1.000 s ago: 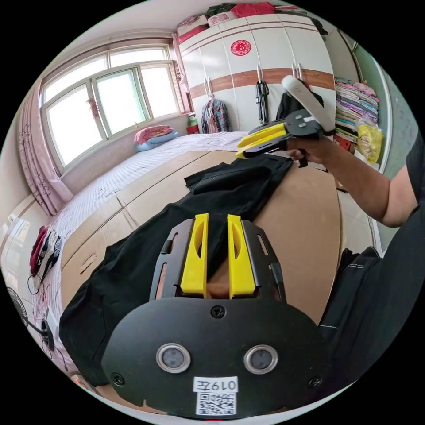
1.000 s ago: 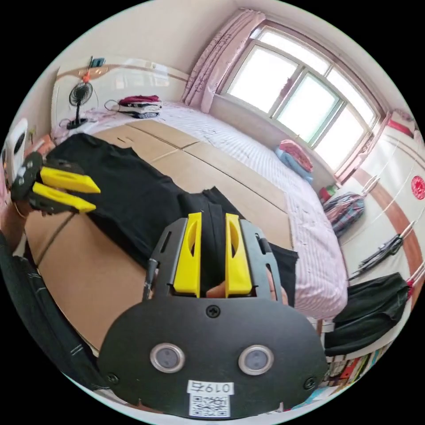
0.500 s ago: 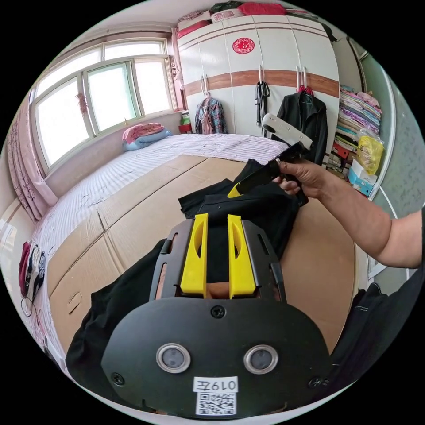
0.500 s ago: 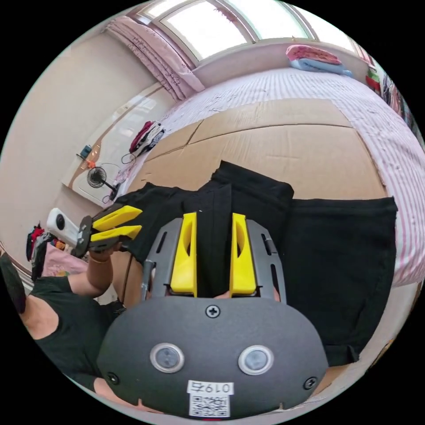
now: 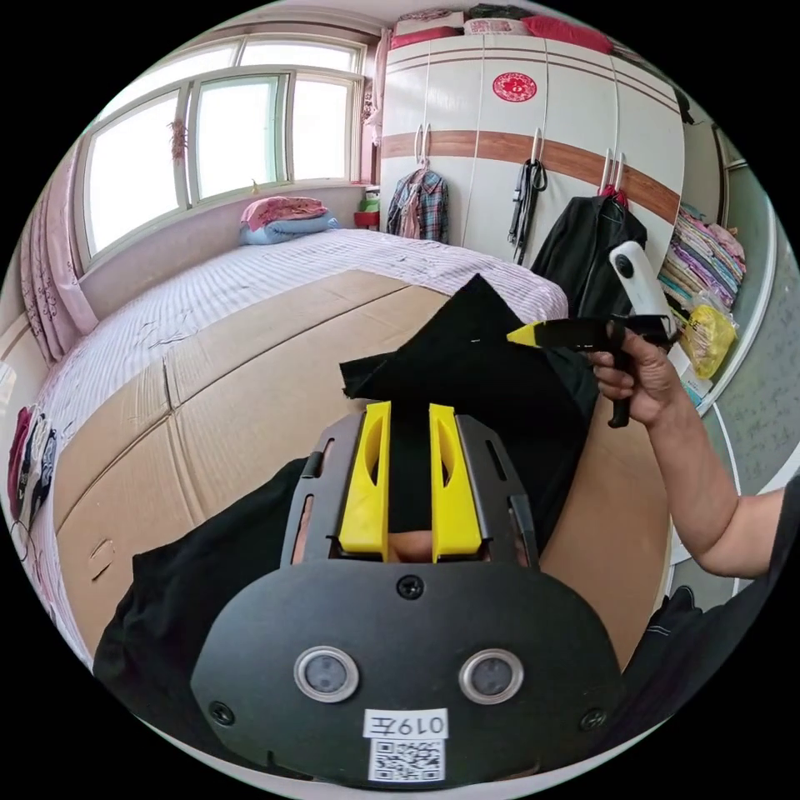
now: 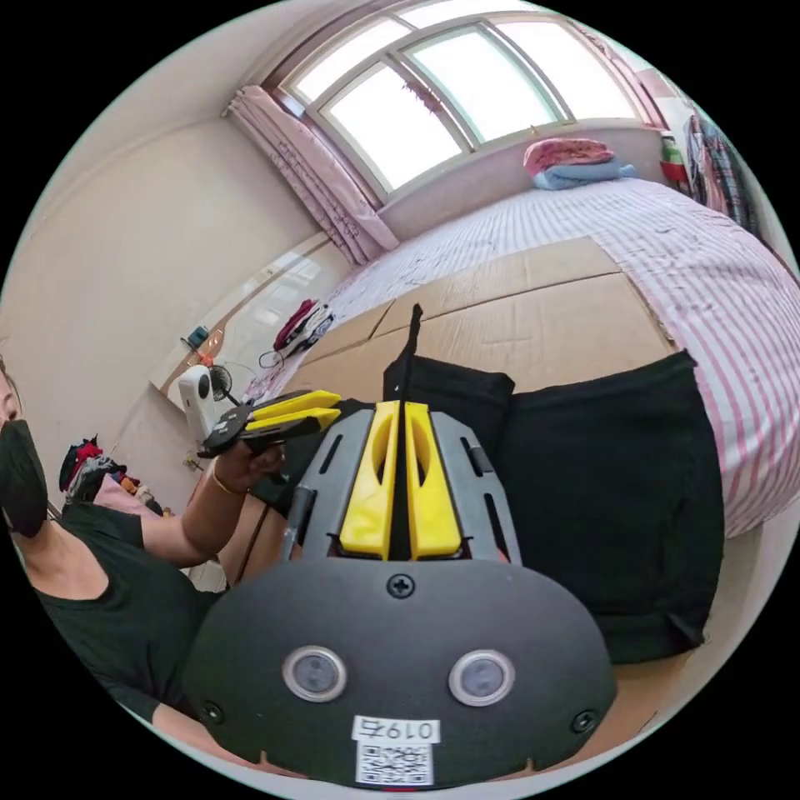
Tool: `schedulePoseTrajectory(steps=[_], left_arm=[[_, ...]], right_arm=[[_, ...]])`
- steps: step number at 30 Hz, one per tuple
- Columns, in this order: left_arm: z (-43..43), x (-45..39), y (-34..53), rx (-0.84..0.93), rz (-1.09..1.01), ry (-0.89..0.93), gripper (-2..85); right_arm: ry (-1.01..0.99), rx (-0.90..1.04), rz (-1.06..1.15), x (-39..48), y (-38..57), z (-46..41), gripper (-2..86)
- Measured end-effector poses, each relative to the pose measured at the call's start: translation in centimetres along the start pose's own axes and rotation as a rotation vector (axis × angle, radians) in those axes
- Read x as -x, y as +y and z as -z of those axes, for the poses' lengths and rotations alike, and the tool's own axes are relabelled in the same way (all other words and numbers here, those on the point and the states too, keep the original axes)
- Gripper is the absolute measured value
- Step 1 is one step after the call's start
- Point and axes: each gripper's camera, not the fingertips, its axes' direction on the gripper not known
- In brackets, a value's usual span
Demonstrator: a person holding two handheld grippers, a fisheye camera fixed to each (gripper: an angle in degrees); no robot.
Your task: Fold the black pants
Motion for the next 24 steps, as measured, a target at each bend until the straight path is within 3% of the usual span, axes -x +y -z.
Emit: schedulePoseTrajectory(steps=[8, 15, 24], left_arm=[[-8.6, -1.9, -7.9, 0.043, -0.108, 0.101, 6.9], [-18.9, -1.7, -16.0, 0.140, -0.023, 0.403, 9.5], [-31.2, -3.3, -25.1, 0.321, -0.055, 0.475, 9.6]], right_arm=[[0.209, -0.350, -0.243, -0.8, 7.7, 14.6, -0.6], [0.243, -0.301, -0.457, -5.3, 10.7, 18.1, -0.3], [0.216, -0.277, -0.532, -7.2, 12.1, 21.1, -0.2]])
